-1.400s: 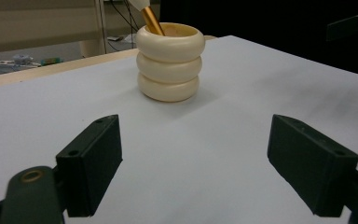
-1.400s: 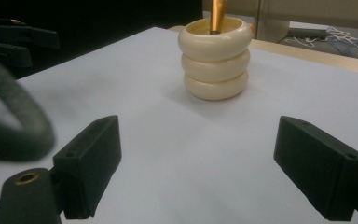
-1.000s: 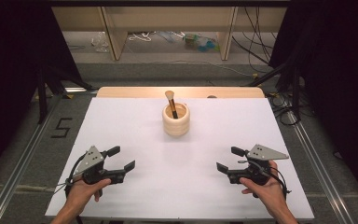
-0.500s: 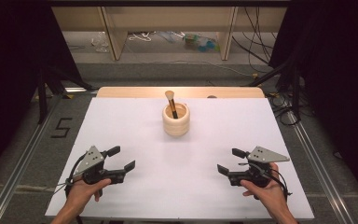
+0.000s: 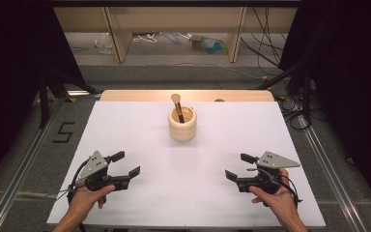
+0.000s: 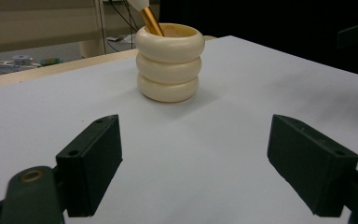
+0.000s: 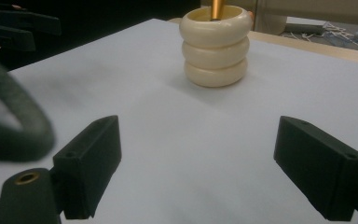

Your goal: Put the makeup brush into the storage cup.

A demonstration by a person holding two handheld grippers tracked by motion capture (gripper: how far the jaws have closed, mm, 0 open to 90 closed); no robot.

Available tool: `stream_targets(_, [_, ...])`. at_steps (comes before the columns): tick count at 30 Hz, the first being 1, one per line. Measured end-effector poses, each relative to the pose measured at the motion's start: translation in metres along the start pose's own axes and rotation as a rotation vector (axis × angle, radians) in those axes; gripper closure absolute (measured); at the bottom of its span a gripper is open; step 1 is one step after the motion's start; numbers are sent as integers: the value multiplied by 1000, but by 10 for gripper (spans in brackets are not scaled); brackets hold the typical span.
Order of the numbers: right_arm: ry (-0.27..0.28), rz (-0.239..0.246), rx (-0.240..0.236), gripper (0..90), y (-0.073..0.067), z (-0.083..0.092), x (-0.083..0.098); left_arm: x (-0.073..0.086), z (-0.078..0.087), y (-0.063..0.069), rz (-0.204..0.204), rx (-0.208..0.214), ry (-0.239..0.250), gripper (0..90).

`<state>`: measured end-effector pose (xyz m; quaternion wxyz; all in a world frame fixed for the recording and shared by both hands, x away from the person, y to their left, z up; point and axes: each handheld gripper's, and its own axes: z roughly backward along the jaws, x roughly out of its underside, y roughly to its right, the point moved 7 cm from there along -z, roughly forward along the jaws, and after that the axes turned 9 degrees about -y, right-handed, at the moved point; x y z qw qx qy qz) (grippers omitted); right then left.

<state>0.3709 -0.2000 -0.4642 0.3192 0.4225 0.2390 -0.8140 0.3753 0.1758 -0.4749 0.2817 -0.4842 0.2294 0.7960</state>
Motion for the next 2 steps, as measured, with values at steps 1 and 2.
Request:
stream_targets(1, [-2, 0, 0, 160, 0, 0, 0, 0, 0, 0, -1, 0, 0, 177])
stream_targets(2, [-12, 2, 2, 160, 0, 1, 1, 0, 0, 0, -1, 0, 0, 177])
